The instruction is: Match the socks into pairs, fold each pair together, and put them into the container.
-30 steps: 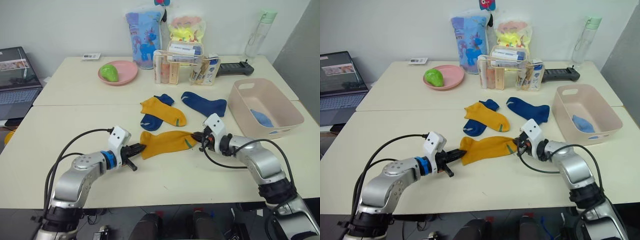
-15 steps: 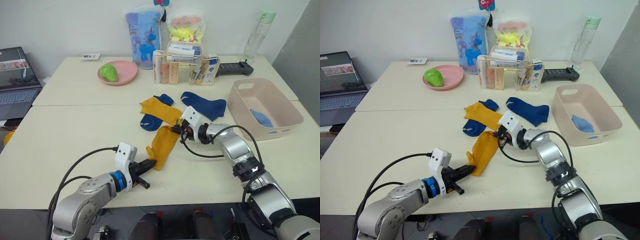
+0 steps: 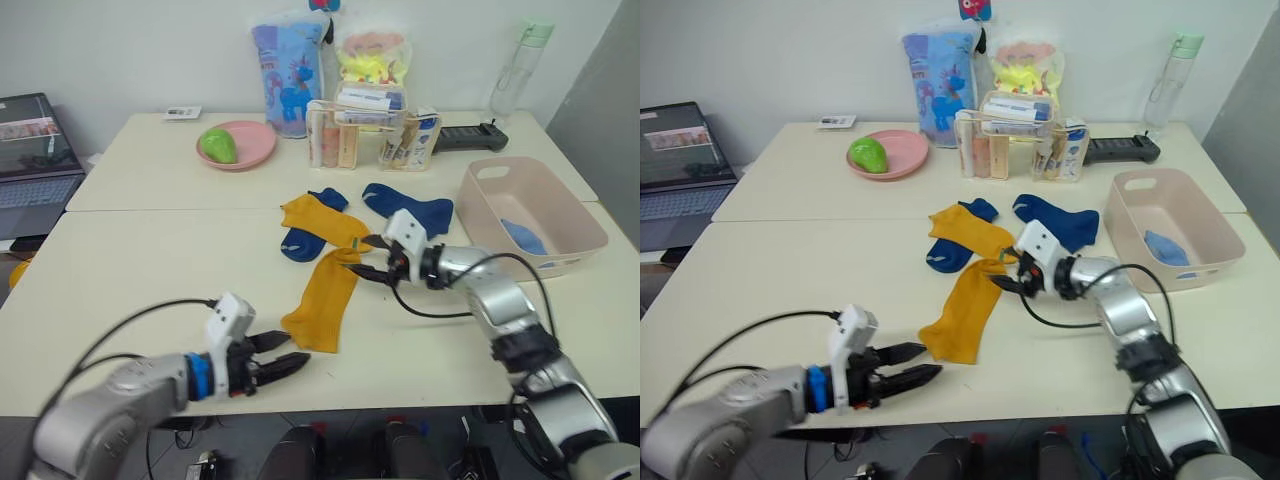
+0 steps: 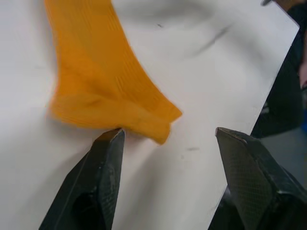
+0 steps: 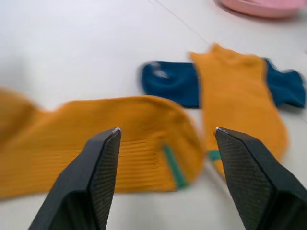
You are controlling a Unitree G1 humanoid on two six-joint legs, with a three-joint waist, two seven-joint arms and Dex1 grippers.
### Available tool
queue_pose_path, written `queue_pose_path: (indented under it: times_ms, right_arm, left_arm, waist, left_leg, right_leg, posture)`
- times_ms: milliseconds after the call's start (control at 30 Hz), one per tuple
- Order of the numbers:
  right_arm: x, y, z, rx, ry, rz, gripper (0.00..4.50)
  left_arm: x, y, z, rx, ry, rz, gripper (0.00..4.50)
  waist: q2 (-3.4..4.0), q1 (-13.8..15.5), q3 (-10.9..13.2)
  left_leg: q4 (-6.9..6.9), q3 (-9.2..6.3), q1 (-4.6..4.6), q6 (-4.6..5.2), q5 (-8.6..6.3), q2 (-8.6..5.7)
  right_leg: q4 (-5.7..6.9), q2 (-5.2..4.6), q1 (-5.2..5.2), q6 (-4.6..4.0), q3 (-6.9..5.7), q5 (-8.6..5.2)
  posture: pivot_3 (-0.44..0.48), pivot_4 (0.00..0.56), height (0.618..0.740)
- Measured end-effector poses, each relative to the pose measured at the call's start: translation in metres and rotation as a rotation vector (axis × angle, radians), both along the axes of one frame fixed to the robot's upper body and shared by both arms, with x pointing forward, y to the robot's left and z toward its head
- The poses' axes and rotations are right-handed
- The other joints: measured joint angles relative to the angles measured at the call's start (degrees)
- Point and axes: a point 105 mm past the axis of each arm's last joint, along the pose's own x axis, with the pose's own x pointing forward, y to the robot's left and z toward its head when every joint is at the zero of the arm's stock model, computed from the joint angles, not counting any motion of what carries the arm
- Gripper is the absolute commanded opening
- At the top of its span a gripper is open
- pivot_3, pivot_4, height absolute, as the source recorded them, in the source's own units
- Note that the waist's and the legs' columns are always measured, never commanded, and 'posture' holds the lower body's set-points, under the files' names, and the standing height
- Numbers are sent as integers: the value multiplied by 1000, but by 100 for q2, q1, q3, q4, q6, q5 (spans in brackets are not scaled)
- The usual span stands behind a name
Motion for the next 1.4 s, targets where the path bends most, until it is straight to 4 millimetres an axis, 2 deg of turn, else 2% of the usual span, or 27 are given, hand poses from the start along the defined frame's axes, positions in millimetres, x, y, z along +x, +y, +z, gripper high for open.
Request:
queue_pose_path:
  times_ms: [67,167,267,333,433,533,633,733,933,967,1000,1233,1400]
  right_arm:
    - [-17,-1,-1,-22,14,85,3378]
    - [-37,5,-5,-33,40,187,3378]
    - [-48,12,-11,-45,54,251,3378]
    - [-55,14,-23,-137,27,310,3378]
    - [-71,36,-46,-217,-13,453,3378]
    - [-71,47,-55,-220,-24,484,3378]
    - [-65,48,-59,-225,-24,474,3378]
    - [-63,52,-65,-239,-36,476,2415]
    - [-60,45,-66,-253,-53,467,165]
    - [-60,42,-66,-253,-57,462,0]
    - [-59,41,-66,-254,-60,460,0]
    - [-60,39,-64,-226,-49,452,0]
    - [-55,13,-47,-228,-66,403,0]
  left_arm:
    - [19,11,15,7,-77,20,3136]
    - [62,22,32,22,-213,90,3136]
    - [83,18,30,39,-263,88,3136]
    - [105,3,27,24,-297,65,3136]
    - [138,-30,16,61,-347,1,3136]
    - [153,-55,11,74,-373,-58,3136]
    - [157,-63,1,109,-382,-105,3136]
    - [158,-65,-12,126,-361,-116,2535]
    - [156,-63,-15,131,-353,-140,547]
    - [156,-62,-15,130,-353,-139,246]
    - [156,-61,-14,131,-354,-137,26]
    - [151,-57,-18,135,-350,-128,26]
    - [137,-30,-24,130,-314,-18,26]
  waist:
    - [0,21,0]
    - [-4,46,0]
    - [-4,11,0]
    - [-6,32,0]
    - [-22,39,-6]
    - [-23,-5,-5]
    - [-22,-69,-5]
    - [-22,-117,-5]
    - [-22,-121,-5]
    - [-22,-121,-6]
    - [-22,-121,-6]
    - [-22,-122,-5]
    - [-22,-126,-6]
  left_leg:
    - [1,0,2,1,0,0]
    - [3,-2,1,0,-1,-1]
    - [2,3,0,-8,-6,-1]
    - [8,-1,-1,-9,-5,-2]
    - [16,-4,-6,-11,-4,-2]
    - [16,0,-11,-11,-4,-6]
    - [8,-3,-10,-12,-4,-3]
    - [11,-6,-10,-13,-4,-1]
    - [13,-9,-10,-12,-4,-3]
    - [13,-8,-10,-12,-4,-3]
    - [13,-9,-10,-12,-4,-3]
    - [13,-9,-10,-12,-4,-2]
    - [12,-10,-9,-12,-4,-1]
  right_leg:
    - [-3,0,3,-1,0,1]
    - [-2,0,3,-1,-3,2]
    - [-6,-1,-2,0,4,2]
    - [-2,0,-1,0,-6,2]
    - [2,1,0,1,-9,3]
    - [-1,0,-8,2,-2,3]
    - [-1,1,-12,1,-5,3]
    - [4,3,-13,1,-6,3]
    - [3,3,-12,1,-6,3]
    - [3,3,-12,1,-6,3]
    - [3,3,-12,1,-6,3]
    - [4,3,-12,1,-5,3]
    - [3,3,-12,1,-4,3]
  posture:
    - [0,150,740]
    - [0,150,740]
    - [0,150,740]
    - [0,150,740]
    - [0,150,740]
    - [0,150,740]
    - [0,150,740]
    - [0,150,740]
    - [0,150,740]
    - [0,150,740]
    - [0,150,740]
    - [0,150,740]
    - [0,150,740]
